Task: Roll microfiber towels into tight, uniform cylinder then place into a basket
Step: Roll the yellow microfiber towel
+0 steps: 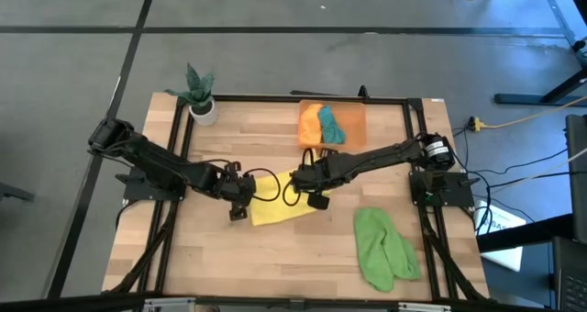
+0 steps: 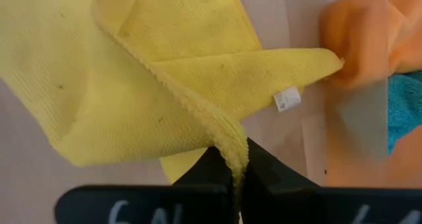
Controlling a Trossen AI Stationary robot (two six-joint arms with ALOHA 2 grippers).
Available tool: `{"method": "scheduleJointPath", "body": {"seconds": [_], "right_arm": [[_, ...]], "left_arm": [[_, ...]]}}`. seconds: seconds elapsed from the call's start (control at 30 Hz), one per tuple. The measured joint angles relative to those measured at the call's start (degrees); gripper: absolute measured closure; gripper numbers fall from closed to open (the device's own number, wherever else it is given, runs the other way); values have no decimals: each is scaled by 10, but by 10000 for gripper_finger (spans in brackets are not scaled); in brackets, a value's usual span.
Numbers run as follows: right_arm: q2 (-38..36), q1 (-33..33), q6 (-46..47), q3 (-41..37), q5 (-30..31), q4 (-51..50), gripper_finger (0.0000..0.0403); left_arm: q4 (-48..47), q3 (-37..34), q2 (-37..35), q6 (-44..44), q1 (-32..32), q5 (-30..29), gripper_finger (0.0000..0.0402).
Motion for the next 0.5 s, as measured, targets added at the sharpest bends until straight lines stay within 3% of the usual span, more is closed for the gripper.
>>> {"method": "scheduleJointPath", "body": {"seconds": [0.2, 0.3, 0.5], "right_arm": [[0, -3, 0, 0, 3, 5, 391], [0, -5, 1, 0, 35, 7, 391], [0, 3, 1, 1, 99, 1, 391]], "left_arm": [[-61, 0, 0, -65, -3, -36, 401], [-95, 0, 0, -97, -3, -86, 401], [-99, 0, -2, -106, -13, -119, 401]]}}
